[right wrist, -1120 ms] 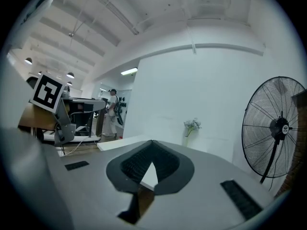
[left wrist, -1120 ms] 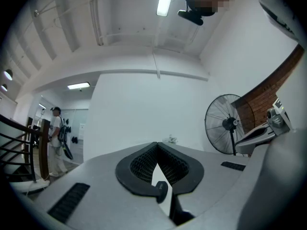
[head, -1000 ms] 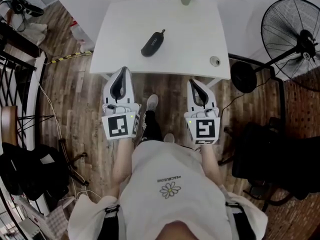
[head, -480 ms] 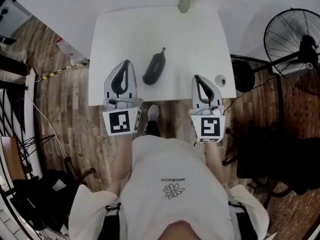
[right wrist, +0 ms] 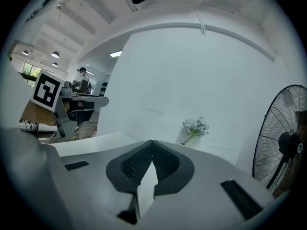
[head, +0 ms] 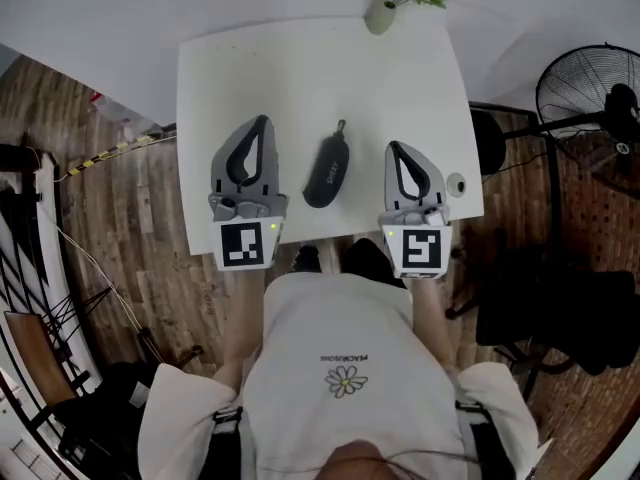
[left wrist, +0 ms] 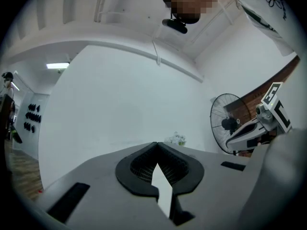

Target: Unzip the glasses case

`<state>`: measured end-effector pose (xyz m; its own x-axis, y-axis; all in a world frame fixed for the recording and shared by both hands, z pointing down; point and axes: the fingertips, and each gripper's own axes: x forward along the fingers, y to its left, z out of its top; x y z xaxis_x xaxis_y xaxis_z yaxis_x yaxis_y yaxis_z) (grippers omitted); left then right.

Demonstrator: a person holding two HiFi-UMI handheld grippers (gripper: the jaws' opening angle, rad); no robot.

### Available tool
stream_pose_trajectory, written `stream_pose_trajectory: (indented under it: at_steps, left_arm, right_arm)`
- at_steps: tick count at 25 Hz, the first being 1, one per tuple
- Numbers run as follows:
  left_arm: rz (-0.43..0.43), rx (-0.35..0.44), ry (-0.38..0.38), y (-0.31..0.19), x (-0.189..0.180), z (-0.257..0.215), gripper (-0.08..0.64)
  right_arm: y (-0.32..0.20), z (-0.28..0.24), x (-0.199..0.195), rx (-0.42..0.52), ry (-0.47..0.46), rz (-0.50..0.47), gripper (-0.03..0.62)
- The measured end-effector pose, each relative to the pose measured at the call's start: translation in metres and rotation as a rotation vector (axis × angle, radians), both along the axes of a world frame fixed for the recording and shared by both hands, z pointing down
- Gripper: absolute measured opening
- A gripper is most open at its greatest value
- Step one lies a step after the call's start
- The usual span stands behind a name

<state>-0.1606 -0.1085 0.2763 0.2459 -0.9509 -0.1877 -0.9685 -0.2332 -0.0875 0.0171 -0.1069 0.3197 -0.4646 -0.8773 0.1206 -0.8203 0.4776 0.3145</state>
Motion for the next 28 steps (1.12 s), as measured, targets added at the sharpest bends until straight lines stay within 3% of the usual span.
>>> stream_pose_trajectory:
  at_steps: [9, 13, 19, 23, 26, 28]
  left_arm:
    - [-0.069, -0.048, -0.021, -0.016, -0.016, 0.018, 0.014]
    - [-0.060, -0.066, -0.033, -0.018, -0.008, 0.021, 0.014]
    - [-0.008, -0.105, -0.074, -0.015, 0.001, 0.035, 0.014]
    - [0.053, -0.136, -0.136, -0.018, 0.005, 0.058, 0.014]
    - [0.157, -0.220, -0.213, -0.020, 0.017, 0.097, 0.014]
    - [0.239, -0.334, -0.273, -0.011, 0.029, 0.137, 0.014]
  right_arm:
    - [-0.035, 0.019, -0.003, -0.083, -0.047, -0.028, 0.008]
    - [-0.039, 0.025, 0.000, -0.104, -0.044, -0.066, 0.008]
    - [-0.031, 0.032, -0.003, -0.105, -0.070, -0.199, 0.008]
    - [-0.024, 0.058, 0.000, -0.188, -0.012, -0.262, 0.008]
    - [-0.021, 0.090, 0.006, -0.289, 0.051, -0.269, 0.008]
    - [-0.015, 0.111, 0.005, -0.353, 0.075, -0.294, 0.008]
